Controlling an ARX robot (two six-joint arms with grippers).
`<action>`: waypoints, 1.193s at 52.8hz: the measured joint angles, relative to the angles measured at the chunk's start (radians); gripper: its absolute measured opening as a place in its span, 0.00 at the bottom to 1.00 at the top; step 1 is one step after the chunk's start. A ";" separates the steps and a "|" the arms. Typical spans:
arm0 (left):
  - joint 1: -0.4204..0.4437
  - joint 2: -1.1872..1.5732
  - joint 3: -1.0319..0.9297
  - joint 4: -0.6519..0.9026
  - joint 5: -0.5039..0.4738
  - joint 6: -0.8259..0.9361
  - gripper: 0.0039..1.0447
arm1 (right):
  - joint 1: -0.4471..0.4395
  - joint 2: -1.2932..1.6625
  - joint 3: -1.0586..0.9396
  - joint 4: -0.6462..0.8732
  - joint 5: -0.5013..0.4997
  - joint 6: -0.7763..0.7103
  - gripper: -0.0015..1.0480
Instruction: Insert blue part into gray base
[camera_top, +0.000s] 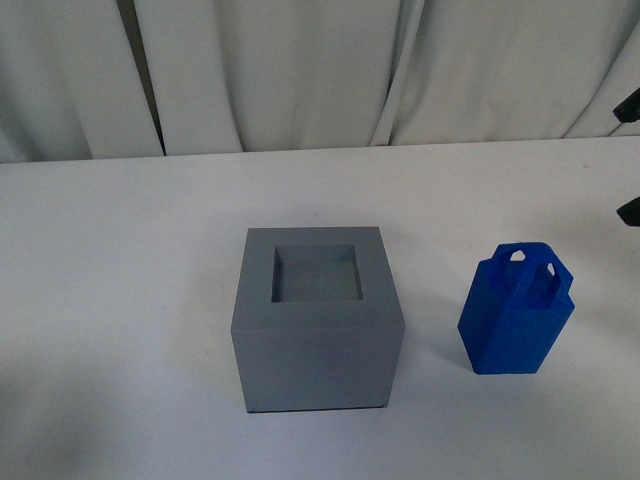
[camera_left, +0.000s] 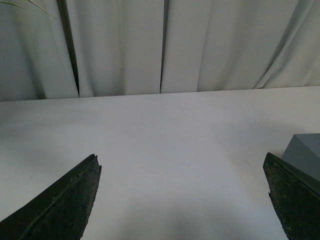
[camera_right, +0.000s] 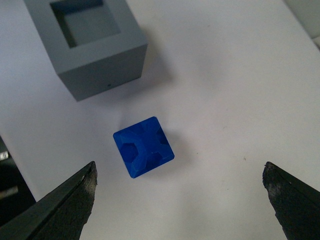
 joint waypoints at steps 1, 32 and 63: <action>0.000 0.000 0.000 0.000 0.000 0.000 0.94 | 0.006 0.013 0.018 -0.027 0.010 -0.023 0.93; 0.000 0.000 0.000 0.000 0.000 0.000 0.94 | 0.131 0.219 0.205 -0.323 0.237 -0.305 0.93; 0.000 0.000 0.000 0.000 0.000 0.000 0.94 | 0.227 0.356 0.300 -0.338 0.401 -0.291 0.93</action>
